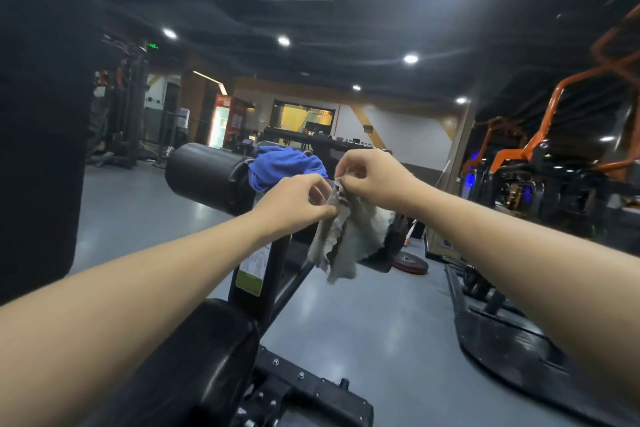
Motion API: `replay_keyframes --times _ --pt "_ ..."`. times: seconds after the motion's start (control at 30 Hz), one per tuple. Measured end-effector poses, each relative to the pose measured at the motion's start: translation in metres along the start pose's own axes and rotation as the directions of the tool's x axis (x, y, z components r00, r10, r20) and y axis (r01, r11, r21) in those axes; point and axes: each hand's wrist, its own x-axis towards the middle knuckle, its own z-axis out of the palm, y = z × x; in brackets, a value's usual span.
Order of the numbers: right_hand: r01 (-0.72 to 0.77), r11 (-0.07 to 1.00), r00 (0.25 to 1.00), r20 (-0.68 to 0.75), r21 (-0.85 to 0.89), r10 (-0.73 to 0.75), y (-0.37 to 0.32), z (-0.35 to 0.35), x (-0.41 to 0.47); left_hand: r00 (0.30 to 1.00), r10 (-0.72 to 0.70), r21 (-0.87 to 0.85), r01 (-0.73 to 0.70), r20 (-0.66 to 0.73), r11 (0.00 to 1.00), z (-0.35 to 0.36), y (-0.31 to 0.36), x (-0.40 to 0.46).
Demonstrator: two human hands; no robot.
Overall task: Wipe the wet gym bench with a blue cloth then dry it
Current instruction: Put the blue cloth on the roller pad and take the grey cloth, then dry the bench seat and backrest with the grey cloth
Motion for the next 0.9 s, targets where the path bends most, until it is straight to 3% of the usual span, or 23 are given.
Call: replay_keyframes --times 0.13,0.27,0.37,0.57,0.67,0.77,0.9 --pt "0.018 0.993 0.999 0.029 0.118 -0.022 -0.022 0.023 -0.014 0.996 -0.071 -0.024 0.07 -0.047 0.997 -0.022 -0.014 -0.034" --pt "0.024 0.961 0.991 0.121 0.276 -0.059 -0.043 0.059 -0.03 0.988 -0.148 0.093 0.152 -0.046 0.984 -0.049 -0.035 -0.079" --pt "0.022 0.929 0.967 0.229 0.368 -0.113 -0.063 0.088 -0.045 0.99 -0.134 0.216 0.122 0.044 0.969 -0.064 -0.044 -0.12" --pt "0.074 0.946 0.903 0.381 0.314 -0.197 -0.084 0.14 -0.064 0.952 -0.191 0.355 0.098 0.238 0.93 -0.097 -0.074 -0.187" --pt "0.014 0.935 0.889 0.423 0.355 -0.174 -0.087 0.163 -0.064 0.924 -0.274 0.381 0.16 0.267 0.911 -0.104 -0.098 -0.207" --pt "-0.058 0.92 0.921 0.376 0.387 -0.1 -0.086 0.186 -0.057 0.9 -0.342 0.426 0.207 0.269 0.881 -0.102 -0.123 -0.22" --pt "-0.198 0.842 0.933 0.36 0.502 0.005 -0.076 0.216 -0.043 0.904 -0.396 0.483 0.278 0.16 0.83 -0.089 -0.154 -0.213"
